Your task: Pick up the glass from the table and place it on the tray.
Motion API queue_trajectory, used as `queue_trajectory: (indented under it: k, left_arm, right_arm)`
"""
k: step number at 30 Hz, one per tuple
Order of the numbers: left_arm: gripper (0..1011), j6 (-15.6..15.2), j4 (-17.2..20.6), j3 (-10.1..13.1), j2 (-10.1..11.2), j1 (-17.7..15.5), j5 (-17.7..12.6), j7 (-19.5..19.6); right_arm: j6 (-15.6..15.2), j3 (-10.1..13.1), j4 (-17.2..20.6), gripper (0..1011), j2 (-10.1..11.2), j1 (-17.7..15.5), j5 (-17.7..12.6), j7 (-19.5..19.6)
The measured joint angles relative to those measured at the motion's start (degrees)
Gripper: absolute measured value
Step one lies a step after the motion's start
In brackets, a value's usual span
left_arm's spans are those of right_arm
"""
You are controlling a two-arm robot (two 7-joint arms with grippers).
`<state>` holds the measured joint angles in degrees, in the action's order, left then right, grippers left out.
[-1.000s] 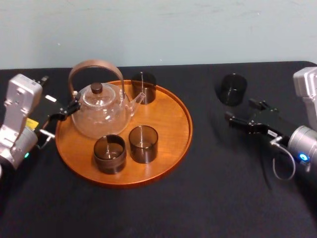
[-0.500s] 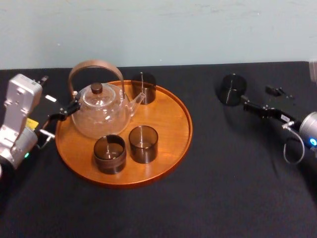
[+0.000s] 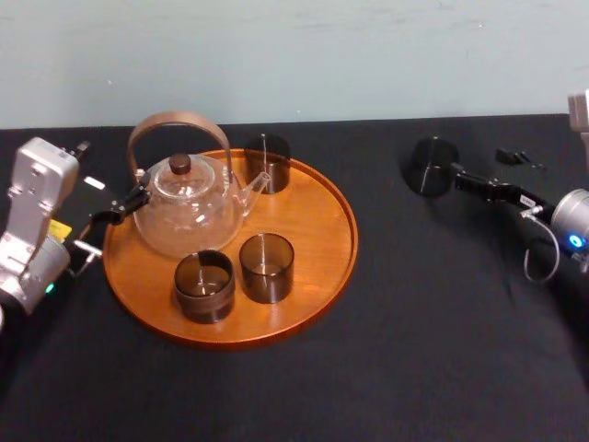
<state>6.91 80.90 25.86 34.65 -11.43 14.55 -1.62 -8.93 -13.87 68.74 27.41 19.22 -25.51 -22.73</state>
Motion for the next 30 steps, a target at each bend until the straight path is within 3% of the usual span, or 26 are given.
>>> queue_trajectory:
  k: [30]
  left_arm:
    - [1010,0.0,0.0,0.0,0.0,0.0,0.0,0.0]
  right_arm:
    - [-0.66,-3.08,-9.03,1002,-3.8,6.73,2.76,-2.13]
